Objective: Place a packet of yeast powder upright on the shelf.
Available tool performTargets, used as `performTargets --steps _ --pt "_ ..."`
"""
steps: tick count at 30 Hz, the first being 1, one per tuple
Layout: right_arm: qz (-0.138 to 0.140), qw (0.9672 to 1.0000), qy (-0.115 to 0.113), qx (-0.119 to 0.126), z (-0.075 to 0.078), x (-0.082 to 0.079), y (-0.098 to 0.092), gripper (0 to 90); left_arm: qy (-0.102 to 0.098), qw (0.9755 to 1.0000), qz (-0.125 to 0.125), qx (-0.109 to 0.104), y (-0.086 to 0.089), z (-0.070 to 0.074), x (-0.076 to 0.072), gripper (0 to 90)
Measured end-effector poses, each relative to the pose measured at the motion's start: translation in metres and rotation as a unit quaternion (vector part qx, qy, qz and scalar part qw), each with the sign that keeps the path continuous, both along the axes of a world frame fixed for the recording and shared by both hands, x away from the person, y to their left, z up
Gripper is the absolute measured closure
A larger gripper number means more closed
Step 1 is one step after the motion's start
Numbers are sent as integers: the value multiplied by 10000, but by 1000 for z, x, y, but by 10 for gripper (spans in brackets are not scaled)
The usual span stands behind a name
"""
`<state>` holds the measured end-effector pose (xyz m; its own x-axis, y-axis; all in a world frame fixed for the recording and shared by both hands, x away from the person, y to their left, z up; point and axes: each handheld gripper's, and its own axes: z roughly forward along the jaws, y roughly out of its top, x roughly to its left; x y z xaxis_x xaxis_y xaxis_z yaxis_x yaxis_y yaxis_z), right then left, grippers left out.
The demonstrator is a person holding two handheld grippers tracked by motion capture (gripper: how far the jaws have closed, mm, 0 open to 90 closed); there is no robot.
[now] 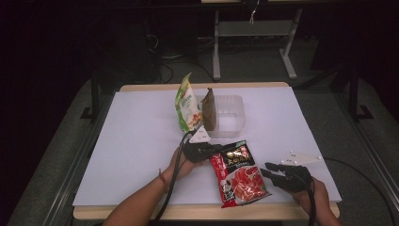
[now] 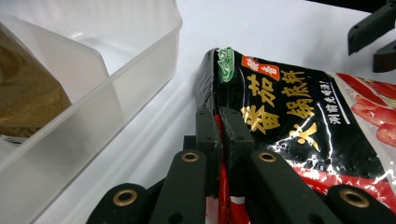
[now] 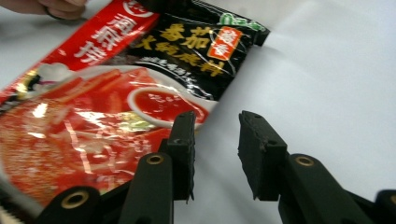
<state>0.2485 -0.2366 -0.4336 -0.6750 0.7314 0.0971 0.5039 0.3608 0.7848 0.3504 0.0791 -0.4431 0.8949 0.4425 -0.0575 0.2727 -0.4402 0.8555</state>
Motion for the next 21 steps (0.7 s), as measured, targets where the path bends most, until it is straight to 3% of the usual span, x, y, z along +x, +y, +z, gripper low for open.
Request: performTargets --steps 2,8,13,15,18,21 --pt "134 9998 82 118 1 -2 1 641 -99 9999 -2 89 0 1 -2 871" --pt "236 9995 215 85 1 -5 7 612 -227 9995 102 -177 0 4 -6 874" --pt "290 9989 345 121 -1 -5 11 481 -384 9989 96 -266 0 10 -10 876" --pt "272 9989 348 134 -1 -5 12 480 -432 9985 100 -306 0 12 -11 876" --pt "389 9976 525 211 -4 -4 11 429 -457 9981 109 -409 0 14 -12 876" --pt "511 9940 873 411 -8 0 11 388 -445 9979 94 -468 0 14 -12 876"
